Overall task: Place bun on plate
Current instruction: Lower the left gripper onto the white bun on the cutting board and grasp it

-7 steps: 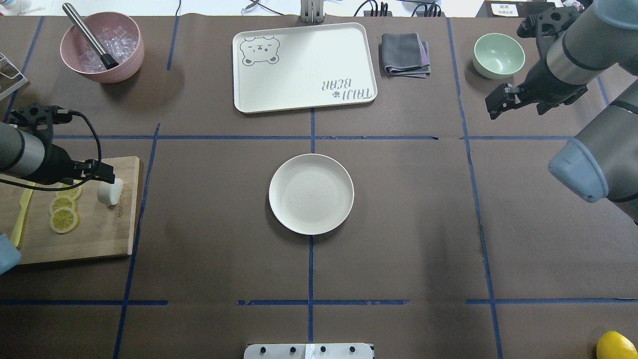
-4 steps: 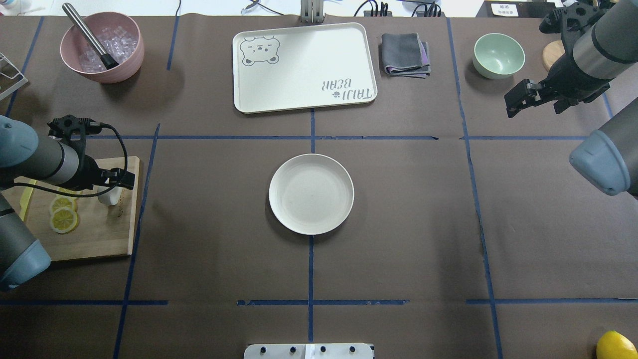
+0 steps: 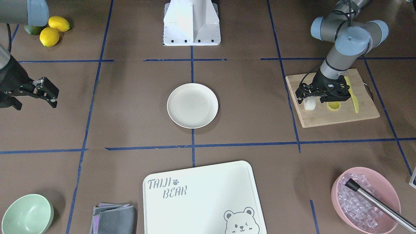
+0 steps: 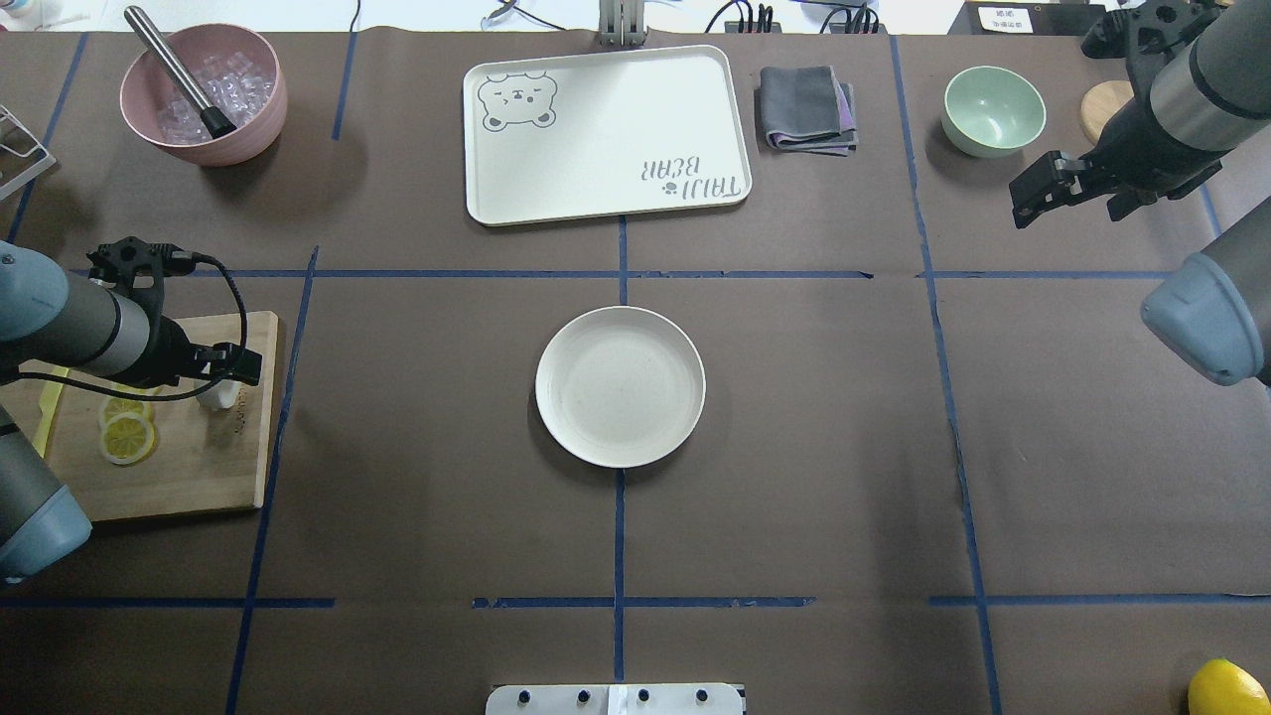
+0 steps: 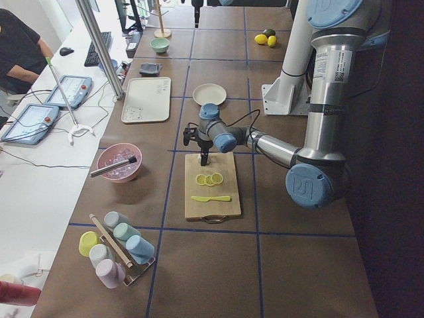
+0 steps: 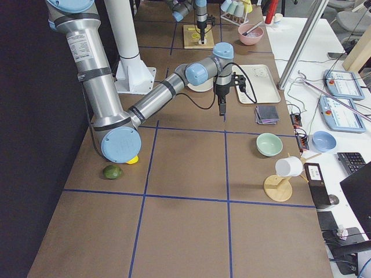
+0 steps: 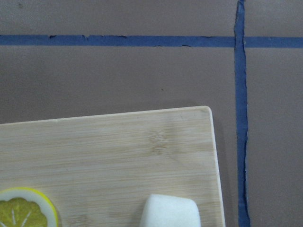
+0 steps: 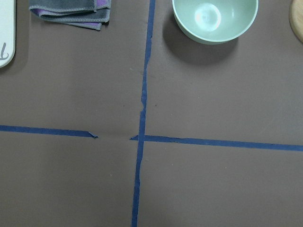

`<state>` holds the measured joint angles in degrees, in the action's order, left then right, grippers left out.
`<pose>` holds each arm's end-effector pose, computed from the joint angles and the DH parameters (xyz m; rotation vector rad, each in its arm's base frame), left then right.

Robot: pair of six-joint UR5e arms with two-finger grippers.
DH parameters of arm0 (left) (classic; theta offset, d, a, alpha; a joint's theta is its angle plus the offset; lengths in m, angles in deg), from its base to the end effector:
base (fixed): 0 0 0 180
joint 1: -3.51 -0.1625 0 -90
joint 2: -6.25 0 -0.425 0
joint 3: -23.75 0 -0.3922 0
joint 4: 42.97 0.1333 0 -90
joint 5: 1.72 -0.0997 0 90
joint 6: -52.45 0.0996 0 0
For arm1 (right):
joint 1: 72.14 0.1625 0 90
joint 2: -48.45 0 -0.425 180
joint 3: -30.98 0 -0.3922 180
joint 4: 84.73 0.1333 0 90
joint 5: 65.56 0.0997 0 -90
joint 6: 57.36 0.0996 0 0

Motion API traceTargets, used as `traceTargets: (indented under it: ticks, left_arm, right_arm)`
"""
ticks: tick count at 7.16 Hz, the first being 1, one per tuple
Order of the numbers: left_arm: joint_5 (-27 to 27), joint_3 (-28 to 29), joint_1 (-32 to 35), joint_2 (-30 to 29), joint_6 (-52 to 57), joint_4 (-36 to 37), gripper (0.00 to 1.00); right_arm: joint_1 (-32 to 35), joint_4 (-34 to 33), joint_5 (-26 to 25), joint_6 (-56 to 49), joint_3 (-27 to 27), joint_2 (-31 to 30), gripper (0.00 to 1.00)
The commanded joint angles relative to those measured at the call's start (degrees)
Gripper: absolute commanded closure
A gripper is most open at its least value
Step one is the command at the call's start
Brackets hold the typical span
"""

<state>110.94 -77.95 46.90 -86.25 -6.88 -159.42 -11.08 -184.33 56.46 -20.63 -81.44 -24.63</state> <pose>0.3230 -0.4360 0.4957 0.1192 0.7864 -0.0699 -0.1984 -0.5251 0.3443 0.1284 -0.7322 -0.0154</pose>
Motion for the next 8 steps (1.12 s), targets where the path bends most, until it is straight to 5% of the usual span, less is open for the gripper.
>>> traceTargets:
  ticks: [1, 6, 8]
  left_arm:
    - [0.1, -0.4, -0.1, 0.8, -0.1, 0.0, 0.03]
    - [0.1, 0.7, -0.7, 0.1, -0.2, 0.1, 0.19]
    - [0.1, 0.4, -0.7, 0.1, -0.2, 0.1, 0.34]
  right_arm:
    - [0.0, -0.1, -0.1, 0.0, -0.3, -0.1, 0.0]
    - [0.7, -0.4, -0.1, 0.0, -0.3, -0.1, 0.0]
    - [1.0, -0.4, -0.1, 0.0, -0.3, -0.1, 0.0]
